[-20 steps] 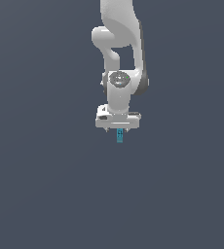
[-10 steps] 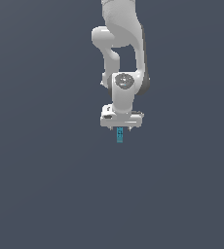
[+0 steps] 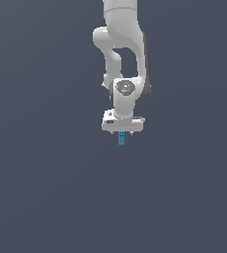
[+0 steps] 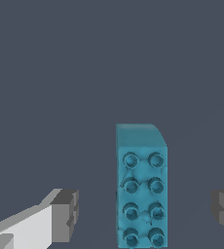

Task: Pick up the object and move it to a goal position.

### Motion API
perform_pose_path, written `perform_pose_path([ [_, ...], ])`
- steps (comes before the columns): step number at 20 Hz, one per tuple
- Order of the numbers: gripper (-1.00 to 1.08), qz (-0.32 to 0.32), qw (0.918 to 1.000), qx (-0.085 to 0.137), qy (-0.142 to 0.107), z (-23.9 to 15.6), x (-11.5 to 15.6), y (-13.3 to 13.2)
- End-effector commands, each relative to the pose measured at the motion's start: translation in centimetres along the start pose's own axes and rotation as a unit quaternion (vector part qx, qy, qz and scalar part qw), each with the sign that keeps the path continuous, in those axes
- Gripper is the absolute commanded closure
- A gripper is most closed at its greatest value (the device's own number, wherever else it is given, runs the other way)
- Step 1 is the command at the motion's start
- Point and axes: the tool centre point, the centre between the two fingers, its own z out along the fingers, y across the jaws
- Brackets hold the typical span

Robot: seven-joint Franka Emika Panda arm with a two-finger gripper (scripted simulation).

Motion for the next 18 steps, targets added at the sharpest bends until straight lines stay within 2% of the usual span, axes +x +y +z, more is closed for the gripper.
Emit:
perform_pose_path([
  [1, -0.92, 0.000, 1.0000, 0.000, 0.000, 1.2, -0.1, 0.0],
  [9, -0.92, 0.000, 1.0000, 0.000, 0.000, 2.9, -0.1, 0.0],
  [10, 1.08, 0.000, 1.0000, 0.000, 0.000, 2.9, -0.1, 0.0],
  [18, 1.08, 0.000, 1.0000, 0.000, 0.000, 2.9, -0.1, 0.0],
])
